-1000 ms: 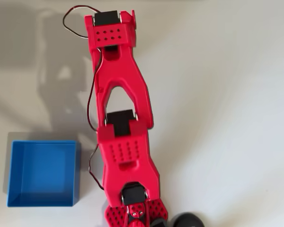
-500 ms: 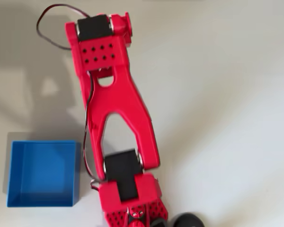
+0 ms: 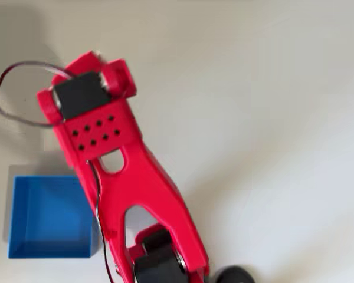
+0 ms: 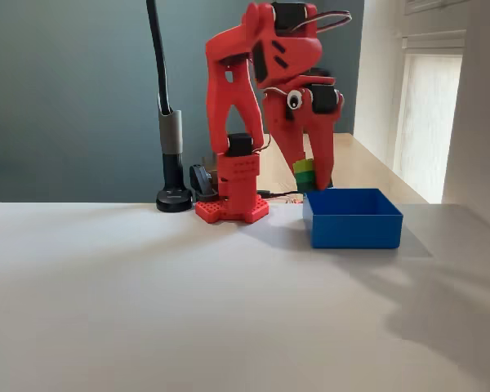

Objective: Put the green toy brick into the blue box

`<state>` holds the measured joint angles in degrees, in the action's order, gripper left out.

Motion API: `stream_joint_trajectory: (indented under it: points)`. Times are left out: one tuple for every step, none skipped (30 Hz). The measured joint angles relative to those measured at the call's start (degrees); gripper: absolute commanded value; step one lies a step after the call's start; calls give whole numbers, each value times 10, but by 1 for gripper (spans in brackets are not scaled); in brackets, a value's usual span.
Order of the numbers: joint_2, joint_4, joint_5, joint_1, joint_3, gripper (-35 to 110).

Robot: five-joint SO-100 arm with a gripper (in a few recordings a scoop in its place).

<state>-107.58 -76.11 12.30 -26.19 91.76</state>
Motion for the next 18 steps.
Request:
stream_joint_trajectory:
  points:
    - [-5,-7,-4,-16,5,0]
    - [-12,-12,-9,-29,10,0]
    - [-18,-13,-13,-41,16,0]
    - [-26,-21,-18,-53,25,0]
    - [-31,-24,-20,-64,29,0]
    - [-36,-25,-25,-76,35,0]
    - [-41,-27,-28,-90,44,0]
    - [-45,-29,-33,-102,47,0]
    - [-46,-33,-37,-114,50,0]
    - [-47,-36,-43,-125,56,0]
    - [-47,-43,-47,-134,64,0]
    - [-47,-48,-54,-140,69,0]
    - [-47,-49,-63,-151,74,0]
    - [-49,-55,-69,-163,77,0]
    - [-49,-56,-69,-178,80,0]
    - [-49,-56,-72,-186,81,0]
    - [-49,-62,-83,-197,81,0]
    - [-49,-67,-98,-214,81,0]
